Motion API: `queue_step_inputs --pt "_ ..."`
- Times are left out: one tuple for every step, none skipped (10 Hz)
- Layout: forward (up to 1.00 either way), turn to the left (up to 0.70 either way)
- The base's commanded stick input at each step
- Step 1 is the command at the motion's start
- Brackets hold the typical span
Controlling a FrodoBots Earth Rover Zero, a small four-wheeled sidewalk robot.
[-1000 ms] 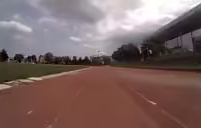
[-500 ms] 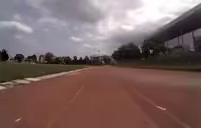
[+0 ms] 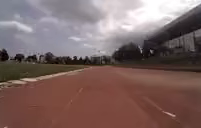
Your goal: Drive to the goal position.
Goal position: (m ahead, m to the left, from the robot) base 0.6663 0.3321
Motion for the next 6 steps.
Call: queue_step_inputs --pt "0.45 0.00" --pt "0.45 0.00" --pt "0.45 0.00" --pt "0.45 0.00" --pt "0.45 0.00" --pt "0.45 0.00"
